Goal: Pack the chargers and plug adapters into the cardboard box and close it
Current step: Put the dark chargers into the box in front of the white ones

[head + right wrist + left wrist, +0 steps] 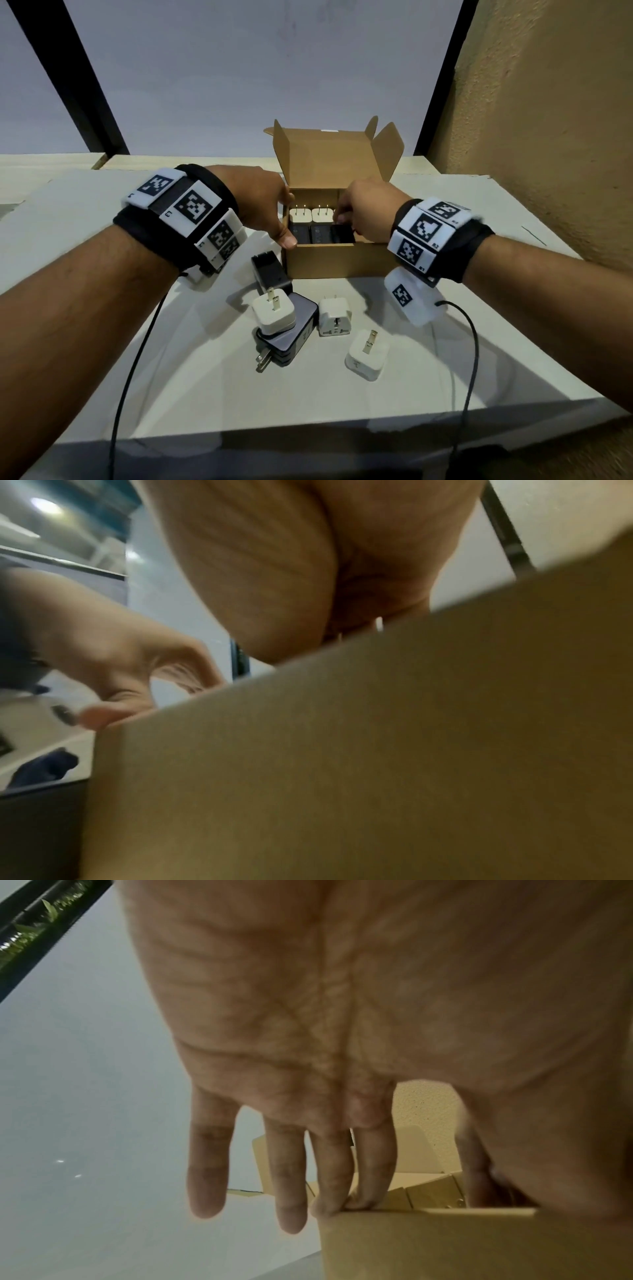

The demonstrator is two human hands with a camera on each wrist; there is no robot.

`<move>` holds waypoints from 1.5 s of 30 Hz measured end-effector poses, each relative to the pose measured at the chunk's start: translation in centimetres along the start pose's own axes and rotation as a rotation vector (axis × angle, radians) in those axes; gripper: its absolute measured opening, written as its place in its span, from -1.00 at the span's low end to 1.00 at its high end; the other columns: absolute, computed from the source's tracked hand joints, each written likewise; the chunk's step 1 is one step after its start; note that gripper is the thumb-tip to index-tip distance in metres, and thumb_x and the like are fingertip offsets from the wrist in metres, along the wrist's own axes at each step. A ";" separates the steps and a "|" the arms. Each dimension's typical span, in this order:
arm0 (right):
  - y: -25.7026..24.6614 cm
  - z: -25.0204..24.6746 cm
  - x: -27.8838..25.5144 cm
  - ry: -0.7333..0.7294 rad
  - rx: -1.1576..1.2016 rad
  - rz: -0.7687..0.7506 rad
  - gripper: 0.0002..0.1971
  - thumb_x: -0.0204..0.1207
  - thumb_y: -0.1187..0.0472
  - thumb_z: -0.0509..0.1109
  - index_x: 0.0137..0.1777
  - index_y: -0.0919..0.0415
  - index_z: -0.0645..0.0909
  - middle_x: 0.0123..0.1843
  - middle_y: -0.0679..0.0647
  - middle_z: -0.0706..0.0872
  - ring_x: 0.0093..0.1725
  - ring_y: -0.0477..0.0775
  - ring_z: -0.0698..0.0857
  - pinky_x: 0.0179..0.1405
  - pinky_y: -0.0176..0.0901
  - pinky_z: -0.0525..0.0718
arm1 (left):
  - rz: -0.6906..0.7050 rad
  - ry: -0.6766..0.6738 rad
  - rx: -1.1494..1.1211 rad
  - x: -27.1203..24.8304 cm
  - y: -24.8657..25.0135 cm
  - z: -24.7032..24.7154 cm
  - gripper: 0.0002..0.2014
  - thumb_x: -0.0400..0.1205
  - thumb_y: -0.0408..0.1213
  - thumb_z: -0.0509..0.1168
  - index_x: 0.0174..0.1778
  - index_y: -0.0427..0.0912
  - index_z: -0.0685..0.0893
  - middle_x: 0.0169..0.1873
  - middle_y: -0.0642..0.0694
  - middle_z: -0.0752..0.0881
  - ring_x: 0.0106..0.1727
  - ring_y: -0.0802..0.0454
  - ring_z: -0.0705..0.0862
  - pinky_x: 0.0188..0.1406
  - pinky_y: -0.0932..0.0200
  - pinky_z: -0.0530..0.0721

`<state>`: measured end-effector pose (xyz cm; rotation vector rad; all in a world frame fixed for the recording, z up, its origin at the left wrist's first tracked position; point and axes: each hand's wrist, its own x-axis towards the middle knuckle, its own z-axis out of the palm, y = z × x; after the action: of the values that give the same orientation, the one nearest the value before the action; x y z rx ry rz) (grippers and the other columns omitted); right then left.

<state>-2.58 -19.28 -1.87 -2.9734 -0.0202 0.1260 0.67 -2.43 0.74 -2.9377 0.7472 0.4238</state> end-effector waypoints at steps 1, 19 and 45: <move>-0.2 -0.1 -0.4 0.022 -0.034 -0.009 -0.76 0.57 0.33 0.37 0.19 0.19 0.72 0.08 0.17 0.75 0.02 0.21 0.73 0.12 0.12 0.72 | 0.002 -0.001 0.000 0.0 0.0 0.0 -0.13 0.36 0.24 0.42 0.55 -0.07 0.37 0.53 -0.06 0.43 0.48 -0.12 0.42 0.45 -0.02 0.33; -3.0 -0.9 -7.6 -0.149 0.036 -0.769 -0.61 0.52 0.03 0.45 0.35 -0.06 0.62 0.23 -0.14 0.66 0.15 -0.20 0.60 0.12 -0.36 0.58 | 0.046 0.010 0.003 -0.5 -0.3 -0.7 -0.14 0.36 0.20 0.42 0.55 -0.08 0.38 0.44 -0.09 0.54 0.45 -0.08 0.45 0.40 0.06 0.33; 1.1 -1.2 -5.7 -0.039 0.180 -0.470 -0.60 0.56 0.05 0.41 0.32 -0.09 0.35 0.13 -0.06 0.59 0.01 -0.04 0.65 -0.04 -0.22 0.68 | 0.053 -0.011 0.000 0.3 -0.5 -0.5 -0.10 0.31 0.25 0.43 0.54 -0.10 0.40 0.52 -0.05 0.45 0.51 -0.11 0.41 0.47 -0.03 0.30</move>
<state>-8.20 -20.72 -0.42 -2.6998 -0.6668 0.1167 1.26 -2.21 1.10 -2.9189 0.8247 0.4439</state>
